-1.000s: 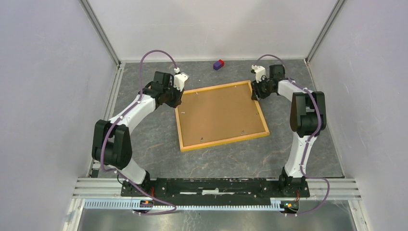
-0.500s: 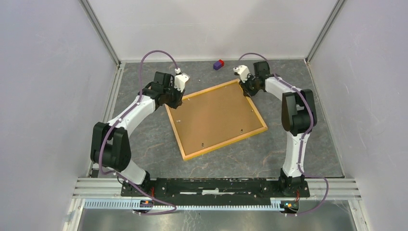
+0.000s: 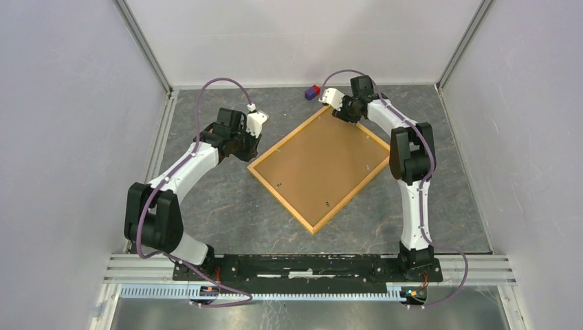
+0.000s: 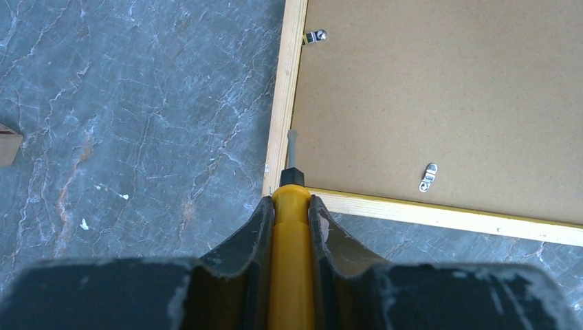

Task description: Take the photo out of the frame

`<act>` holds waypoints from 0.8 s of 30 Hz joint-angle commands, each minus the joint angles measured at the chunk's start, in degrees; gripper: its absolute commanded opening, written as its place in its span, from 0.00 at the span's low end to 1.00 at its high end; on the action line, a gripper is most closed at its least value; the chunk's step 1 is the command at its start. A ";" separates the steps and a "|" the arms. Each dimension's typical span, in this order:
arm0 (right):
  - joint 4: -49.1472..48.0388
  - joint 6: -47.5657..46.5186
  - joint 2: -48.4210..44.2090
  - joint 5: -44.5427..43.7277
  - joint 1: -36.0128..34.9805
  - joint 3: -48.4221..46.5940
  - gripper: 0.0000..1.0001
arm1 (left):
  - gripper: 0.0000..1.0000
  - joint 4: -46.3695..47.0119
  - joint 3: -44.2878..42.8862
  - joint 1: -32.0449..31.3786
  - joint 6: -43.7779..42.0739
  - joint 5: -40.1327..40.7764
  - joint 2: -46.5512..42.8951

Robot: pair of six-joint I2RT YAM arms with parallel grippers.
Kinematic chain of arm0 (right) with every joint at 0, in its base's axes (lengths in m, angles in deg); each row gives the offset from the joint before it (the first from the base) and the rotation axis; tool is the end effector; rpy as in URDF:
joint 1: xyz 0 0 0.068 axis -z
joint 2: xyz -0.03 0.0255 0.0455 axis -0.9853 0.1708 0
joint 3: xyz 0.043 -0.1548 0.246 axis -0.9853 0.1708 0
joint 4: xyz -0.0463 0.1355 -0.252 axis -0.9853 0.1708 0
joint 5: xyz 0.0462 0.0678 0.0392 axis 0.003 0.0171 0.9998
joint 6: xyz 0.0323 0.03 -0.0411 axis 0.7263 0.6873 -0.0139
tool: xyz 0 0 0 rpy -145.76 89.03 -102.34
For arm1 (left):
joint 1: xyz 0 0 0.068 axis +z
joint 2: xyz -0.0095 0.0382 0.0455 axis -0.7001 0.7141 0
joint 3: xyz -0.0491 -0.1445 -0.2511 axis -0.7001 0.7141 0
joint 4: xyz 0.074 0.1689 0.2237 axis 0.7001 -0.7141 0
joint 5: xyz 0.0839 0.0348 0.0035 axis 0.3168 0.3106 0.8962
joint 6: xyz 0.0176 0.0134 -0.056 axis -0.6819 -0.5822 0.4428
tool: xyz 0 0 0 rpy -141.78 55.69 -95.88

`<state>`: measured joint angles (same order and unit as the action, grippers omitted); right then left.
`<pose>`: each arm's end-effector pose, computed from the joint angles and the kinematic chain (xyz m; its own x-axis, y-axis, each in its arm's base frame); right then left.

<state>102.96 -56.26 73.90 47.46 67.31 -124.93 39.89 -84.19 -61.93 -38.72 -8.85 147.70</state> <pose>0.5462 0.1331 0.1663 -0.1601 -0.8741 -0.4585 -0.8288 0.3714 -0.4186 0.3339 -0.1153 0.2553 -0.5676 0.4883 -0.6629 0.6259 0.7790 0.0378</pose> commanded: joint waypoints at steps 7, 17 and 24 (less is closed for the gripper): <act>-24.33 33.71 -34.75 0.25 1.30 30.72 0.73 | 0.02 2.67 0.22 -0.17 3.17 -0.80 -4.06; -24.38 66.87 -61.06 -1.72 4.23 61.15 0.90 | 0.02 4.94 2.62 -0.07 4.19 -0.71 -8.13; -18.81 78.85 -60.93 -5.01 3.44 67.24 0.87 | 0.02 5.17 3.69 -0.08 4.74 -0.64 -10.01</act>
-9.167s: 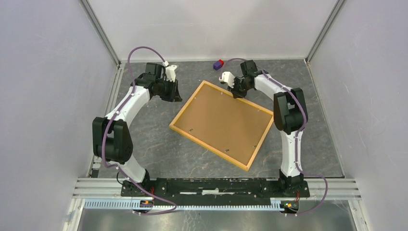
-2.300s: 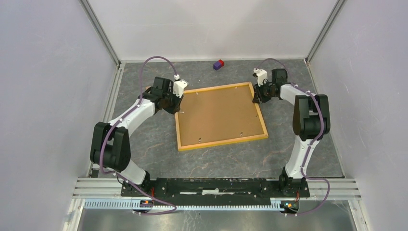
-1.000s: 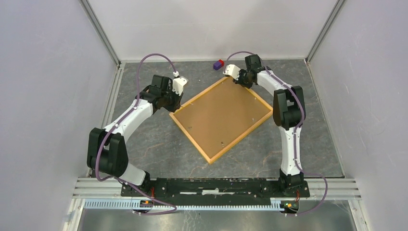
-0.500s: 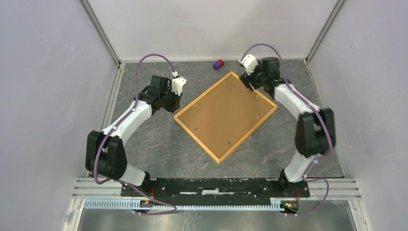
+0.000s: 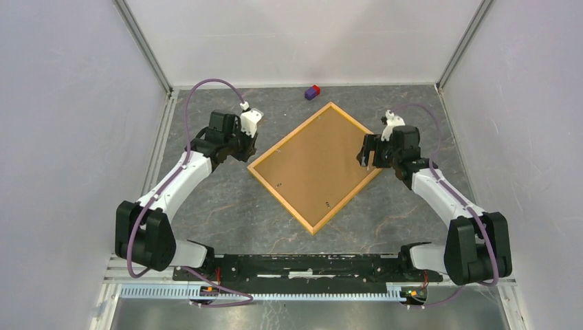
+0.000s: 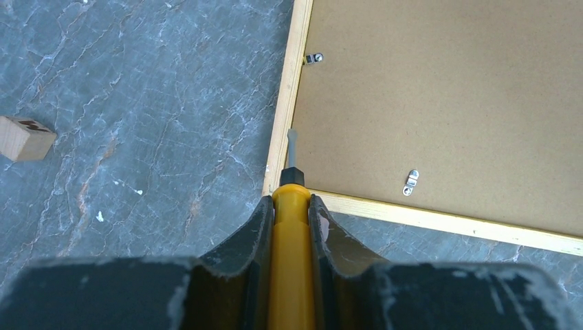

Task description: Take the photo out of the frame

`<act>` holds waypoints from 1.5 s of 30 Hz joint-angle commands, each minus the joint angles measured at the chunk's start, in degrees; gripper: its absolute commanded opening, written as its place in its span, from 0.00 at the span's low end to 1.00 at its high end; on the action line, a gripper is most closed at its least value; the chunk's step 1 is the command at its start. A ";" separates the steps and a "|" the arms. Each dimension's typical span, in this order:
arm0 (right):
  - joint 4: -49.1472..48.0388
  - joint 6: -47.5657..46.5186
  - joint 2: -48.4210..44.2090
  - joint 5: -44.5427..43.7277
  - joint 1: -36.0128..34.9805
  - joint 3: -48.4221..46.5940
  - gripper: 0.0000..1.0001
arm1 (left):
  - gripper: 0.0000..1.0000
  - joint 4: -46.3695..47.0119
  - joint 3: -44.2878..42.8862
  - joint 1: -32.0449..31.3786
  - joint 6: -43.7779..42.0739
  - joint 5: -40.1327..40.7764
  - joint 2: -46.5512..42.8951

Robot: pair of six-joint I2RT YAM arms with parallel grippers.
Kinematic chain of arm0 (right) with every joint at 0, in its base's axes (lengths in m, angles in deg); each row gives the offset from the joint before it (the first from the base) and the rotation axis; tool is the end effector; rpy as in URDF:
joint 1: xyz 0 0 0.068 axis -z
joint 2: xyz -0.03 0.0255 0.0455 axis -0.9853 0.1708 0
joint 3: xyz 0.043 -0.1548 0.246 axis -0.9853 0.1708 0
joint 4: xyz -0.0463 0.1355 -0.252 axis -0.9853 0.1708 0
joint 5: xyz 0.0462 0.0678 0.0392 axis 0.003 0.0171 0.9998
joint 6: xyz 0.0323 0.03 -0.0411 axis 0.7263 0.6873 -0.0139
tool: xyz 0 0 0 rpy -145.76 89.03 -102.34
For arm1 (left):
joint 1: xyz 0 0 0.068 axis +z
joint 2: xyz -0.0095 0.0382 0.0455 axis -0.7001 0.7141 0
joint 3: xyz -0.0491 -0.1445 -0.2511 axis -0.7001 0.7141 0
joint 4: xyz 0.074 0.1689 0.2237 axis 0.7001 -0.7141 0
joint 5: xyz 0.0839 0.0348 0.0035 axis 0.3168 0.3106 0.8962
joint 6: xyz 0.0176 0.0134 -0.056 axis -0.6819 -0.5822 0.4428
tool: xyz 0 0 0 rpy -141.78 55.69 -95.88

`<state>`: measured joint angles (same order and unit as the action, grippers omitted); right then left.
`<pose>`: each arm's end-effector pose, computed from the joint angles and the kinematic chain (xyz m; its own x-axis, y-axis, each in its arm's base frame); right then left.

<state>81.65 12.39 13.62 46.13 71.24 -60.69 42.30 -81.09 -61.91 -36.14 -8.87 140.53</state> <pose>0.2981 0.0541 0.2384 -0.6225 0.1174 -0.7738 -0.1536 0.9511 0.2678 0.3123 -0.1084 0.2795 -0.5196 0.4286 -0.7391 0.5968 0.8011 0.0450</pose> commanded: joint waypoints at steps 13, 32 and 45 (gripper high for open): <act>0.88 16.12 6.31 -8.55 -3.08 7.73 0.86 | 0.02 3.16 1.87 -0.08 1.84 0.30 -3.61; 6.90 0.09 16.75 -15.93 -2.77 2.24 0.11 | 0.02 1.22 0.55 -0.04 0.50 -0.26 -2.12; 0.58 1.63 24.68 -5.68 -0.82 -7.17 0.00 | 0.02 -5.87 3.38 -4.63 -6.16 -6.67 -2.90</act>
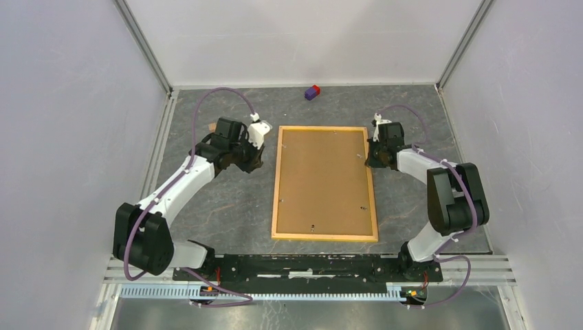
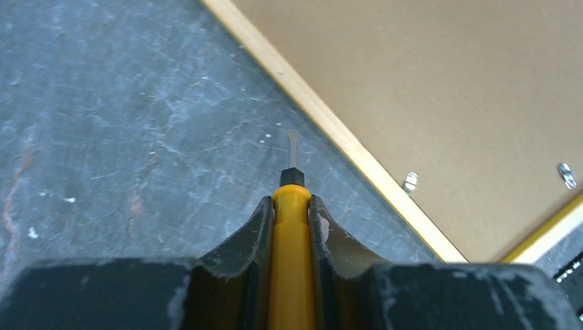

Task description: Take the photo out of the frame

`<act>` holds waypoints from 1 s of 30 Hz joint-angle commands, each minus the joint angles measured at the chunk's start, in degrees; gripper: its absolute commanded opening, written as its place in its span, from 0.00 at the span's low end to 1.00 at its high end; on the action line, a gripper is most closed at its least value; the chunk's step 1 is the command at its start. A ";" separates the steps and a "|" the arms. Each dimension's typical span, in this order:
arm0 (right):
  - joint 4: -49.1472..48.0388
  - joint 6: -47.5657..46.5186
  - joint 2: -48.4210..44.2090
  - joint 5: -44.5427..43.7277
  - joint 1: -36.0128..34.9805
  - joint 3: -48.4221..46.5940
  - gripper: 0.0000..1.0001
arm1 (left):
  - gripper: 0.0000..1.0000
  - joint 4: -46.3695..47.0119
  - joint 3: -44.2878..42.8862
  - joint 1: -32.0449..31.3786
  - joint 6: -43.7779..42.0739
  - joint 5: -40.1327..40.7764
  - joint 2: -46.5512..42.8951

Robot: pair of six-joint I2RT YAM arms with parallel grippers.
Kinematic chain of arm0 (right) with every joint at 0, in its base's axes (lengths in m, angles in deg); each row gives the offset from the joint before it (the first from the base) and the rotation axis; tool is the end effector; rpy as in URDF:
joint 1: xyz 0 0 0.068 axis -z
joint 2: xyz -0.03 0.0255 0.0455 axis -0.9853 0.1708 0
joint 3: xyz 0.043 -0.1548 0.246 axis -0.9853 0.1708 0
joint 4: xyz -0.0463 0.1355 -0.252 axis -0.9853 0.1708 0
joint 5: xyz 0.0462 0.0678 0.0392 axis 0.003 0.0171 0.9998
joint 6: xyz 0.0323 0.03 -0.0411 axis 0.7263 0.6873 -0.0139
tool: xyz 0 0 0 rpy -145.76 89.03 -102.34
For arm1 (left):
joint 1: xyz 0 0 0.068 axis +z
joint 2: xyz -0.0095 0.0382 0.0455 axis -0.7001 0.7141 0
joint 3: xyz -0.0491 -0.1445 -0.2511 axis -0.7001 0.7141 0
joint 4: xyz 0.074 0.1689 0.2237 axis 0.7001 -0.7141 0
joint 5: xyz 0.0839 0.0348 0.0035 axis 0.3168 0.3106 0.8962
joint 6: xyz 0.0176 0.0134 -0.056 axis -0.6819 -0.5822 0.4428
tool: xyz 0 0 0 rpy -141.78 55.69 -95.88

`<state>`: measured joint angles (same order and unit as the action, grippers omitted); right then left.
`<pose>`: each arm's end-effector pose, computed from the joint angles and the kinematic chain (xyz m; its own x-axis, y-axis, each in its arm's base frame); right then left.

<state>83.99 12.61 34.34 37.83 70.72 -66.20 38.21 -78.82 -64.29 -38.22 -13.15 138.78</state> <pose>0.3449 0.0582 0.1559 -0.8084 0.0876 -0.5821 0.0019 0.9892 0.1463 0.2912 -0.1188 0.2692 -0.5205 0.4871 -0.7013 0.6890 0.7247 -0.0080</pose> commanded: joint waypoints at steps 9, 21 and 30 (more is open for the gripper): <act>-5.02 5.01 9.12 2.40 0.03 -6.87 0.00 | 0.02 -5.80 1.46 -10.11 -7.33 2.84 0.48; 2.65 -3.89 -1.75 12.32 0.59 -2.67 0.66 | 0.02 -7.91 0.42 -18.35 -11.15 16.41 1.58; 5.43 -5.56 -7.26 15.83 0.59 6.20 0.65 | 0.02 -9.34 -1.97 -23.77 -11.86 24.39 3.50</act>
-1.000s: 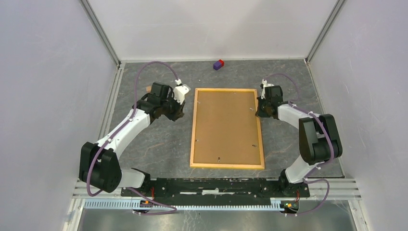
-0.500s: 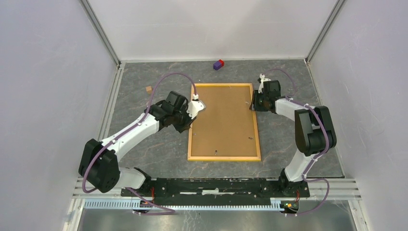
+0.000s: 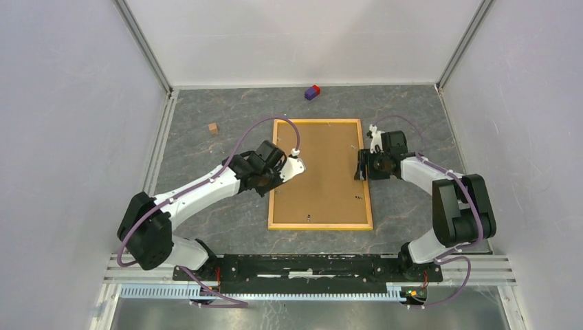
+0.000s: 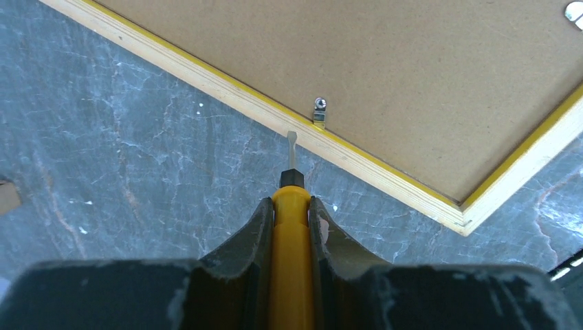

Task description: Take the photo out of the frame

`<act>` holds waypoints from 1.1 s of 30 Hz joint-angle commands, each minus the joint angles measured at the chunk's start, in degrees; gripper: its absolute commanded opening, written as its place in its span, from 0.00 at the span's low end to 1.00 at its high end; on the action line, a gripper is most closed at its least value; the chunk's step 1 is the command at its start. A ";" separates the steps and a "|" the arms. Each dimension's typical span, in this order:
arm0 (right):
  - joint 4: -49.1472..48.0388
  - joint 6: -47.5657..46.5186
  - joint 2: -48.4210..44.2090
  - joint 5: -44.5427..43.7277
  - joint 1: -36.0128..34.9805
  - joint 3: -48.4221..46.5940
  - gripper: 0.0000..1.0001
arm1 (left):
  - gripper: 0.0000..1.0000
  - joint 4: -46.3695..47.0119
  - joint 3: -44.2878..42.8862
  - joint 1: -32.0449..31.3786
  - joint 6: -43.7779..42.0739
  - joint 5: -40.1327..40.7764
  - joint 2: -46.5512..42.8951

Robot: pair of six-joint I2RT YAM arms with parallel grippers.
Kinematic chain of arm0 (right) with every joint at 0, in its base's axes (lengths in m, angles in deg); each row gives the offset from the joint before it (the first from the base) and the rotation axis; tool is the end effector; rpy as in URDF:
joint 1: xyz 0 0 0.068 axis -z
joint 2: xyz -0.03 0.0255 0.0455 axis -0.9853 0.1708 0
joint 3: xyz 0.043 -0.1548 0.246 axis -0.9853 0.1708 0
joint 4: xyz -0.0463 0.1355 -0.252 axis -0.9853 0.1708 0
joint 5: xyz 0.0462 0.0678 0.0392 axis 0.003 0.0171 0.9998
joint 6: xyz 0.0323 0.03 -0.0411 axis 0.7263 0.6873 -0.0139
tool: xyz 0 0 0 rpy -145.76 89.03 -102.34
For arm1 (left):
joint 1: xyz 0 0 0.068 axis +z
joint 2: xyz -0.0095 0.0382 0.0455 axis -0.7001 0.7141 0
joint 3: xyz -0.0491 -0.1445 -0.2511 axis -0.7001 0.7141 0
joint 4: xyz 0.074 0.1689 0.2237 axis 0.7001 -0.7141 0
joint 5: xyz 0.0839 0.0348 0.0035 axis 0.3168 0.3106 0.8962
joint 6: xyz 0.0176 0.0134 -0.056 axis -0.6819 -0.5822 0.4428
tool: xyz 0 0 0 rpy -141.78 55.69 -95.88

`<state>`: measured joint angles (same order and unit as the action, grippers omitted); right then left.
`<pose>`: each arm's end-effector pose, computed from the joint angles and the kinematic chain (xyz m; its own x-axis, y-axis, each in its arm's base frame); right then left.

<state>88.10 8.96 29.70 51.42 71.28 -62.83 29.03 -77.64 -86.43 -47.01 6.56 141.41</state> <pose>0.3187 0.0612 0.1596 -0.8540 0.0198 -0.5199 -0.1577 0.9424 0.2950 0.2271 -0.2013 0.2364 -0.3021 0.8582 -0.4150 0.8680 0.4276 0.2526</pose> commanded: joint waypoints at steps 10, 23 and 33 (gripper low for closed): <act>-0.40 -2.60 -2.72 1.93 0.02 7.36 0.62 | 0.02 -0.34 -6.22 -3.99 -2.78 6.01 3.39; -1.52 -1.10 -2.51 0.13 0.02 9.12 0.42 | 0.02 -1.85 -6.17 -6.62 -4.42 10.05 7.27; -1.51 -0.62 -0.18 -0.81 0.03 9.04 0.28 | 0.02 -1.88 -4.95 -7.43 -4.37 10.08 8.13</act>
<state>83.81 9.14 26.40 52.54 71.94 -55.86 27.28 -82.66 -93.23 -48.97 15.85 149.28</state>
